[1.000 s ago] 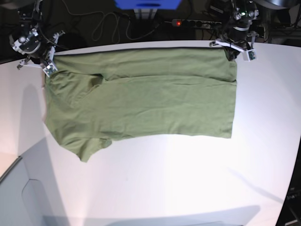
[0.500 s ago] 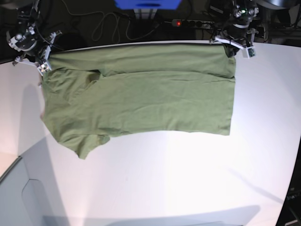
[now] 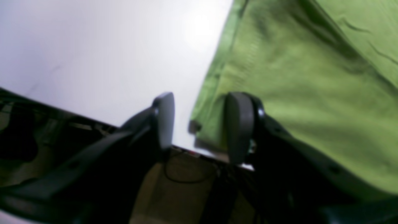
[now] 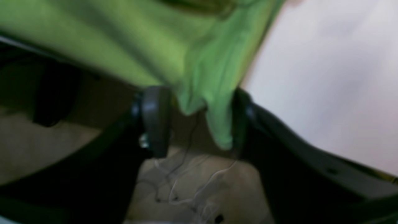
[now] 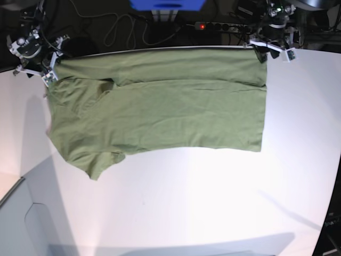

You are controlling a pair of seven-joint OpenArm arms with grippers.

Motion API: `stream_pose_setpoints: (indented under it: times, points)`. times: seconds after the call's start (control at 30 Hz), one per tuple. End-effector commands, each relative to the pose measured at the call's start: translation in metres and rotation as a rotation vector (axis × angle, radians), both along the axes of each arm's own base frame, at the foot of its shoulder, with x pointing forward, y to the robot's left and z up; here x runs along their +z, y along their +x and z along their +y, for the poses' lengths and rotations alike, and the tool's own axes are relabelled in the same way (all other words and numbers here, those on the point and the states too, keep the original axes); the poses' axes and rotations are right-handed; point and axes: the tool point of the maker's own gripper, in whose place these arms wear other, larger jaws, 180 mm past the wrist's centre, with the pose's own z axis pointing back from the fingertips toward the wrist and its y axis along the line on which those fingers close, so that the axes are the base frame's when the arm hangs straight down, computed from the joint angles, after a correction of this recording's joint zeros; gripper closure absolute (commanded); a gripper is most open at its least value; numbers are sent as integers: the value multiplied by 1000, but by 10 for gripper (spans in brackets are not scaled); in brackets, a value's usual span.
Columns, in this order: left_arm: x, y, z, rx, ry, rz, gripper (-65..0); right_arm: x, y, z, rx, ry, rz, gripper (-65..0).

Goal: Fold the T-shirt properly
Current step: 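Open both grippers and move them over the shirt's hem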

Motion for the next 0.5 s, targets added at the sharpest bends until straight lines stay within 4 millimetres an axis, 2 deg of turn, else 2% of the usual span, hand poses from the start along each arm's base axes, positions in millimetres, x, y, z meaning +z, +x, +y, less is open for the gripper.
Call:
stream_pose_setpoints:
  times: [0.0,0.2,0.27,0.4,0.47]
  points:
    - [13,5,6,-2,26,-39,-265,14,7,-5,14,-20,-41,-333]
    - [45,20,17,2,82,-120,-267,47,21,-12,-28,-60,-154,-354]
    - [55,26,21,3,98,-147,-268,54,32,-13,-30,-68,-187,-354]
    - [76,55,28,18,122,-246,-268,66,58,-10,-35,-55,-263,-354]
    - [83,72,30,20,127,-291,-268,73,78,1,-32,-29,-315,-354]
